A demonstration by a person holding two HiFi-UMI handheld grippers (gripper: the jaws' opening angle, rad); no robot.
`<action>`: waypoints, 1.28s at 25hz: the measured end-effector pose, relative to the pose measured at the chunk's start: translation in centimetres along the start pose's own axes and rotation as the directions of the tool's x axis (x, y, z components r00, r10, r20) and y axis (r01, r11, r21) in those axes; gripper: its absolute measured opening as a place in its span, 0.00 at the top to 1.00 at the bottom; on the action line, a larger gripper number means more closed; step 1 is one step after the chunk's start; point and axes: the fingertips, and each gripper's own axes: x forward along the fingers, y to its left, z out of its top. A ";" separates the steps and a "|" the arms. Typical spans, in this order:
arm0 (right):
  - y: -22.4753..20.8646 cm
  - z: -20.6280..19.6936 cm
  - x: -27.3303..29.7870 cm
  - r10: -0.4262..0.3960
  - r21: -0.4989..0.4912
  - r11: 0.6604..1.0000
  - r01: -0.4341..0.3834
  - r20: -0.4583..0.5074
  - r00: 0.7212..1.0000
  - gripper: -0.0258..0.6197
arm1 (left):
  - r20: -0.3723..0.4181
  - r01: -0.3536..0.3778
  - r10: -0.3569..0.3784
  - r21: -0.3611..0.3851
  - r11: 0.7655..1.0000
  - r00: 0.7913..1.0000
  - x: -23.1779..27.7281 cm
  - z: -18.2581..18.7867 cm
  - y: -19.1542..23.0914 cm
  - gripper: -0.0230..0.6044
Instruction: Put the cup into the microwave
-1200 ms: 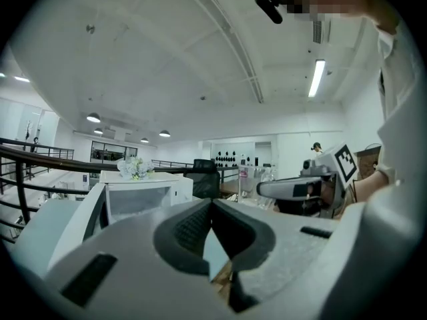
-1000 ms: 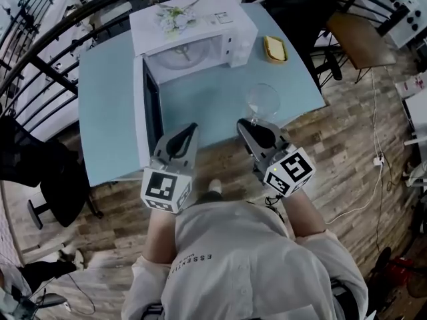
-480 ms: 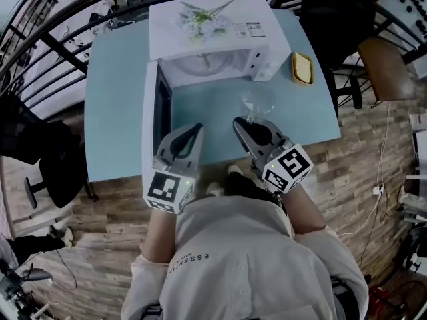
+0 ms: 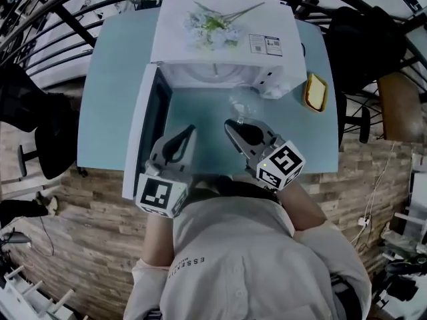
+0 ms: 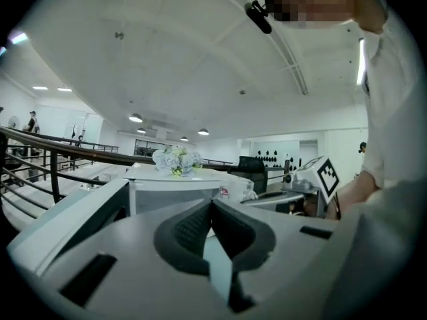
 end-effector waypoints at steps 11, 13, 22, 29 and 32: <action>-4.3 -4.6 5.3 0.161 0.015 0.987 -0.160 -0.061 0.985 0.92 | -0.008 -0.153 0.153 -0.069 0.986 0.988 2.5 -1.1 1.6 0.96; -5.1 -5.0 6.2 0.166 0.014 0.986 -0.166 -0.058 0.984 0.92 | -0.010 -0.160 0.159 -0.072 0.985 0.987 2.7 -1.5 1.7 0.96; -9.2 -5.7 11.0 0.149 -0.003 0.989 -0.149 -0.033 0.988 0.92 | -0.037 -0.158 0.155 -0.067 0.985 0.987 4.5 -4.0 2.4 0.96; -10.9 -6.0 14.0 0.146 -0.018 0.989 -0.147 -0.023 0.989 0.92 | -0.081 -0.161 0.154 -0.086 0.983 0.985 5.4 -6.8 3.1 0.96; -11.4 -6.1 15.2 0.142 -0.016 0.990 -0.142 -0.013 0.990 0.92 | -0.084 -0.159 0.151 -0.101 0.982 0.985 5.8 -7.8 3.4 0.96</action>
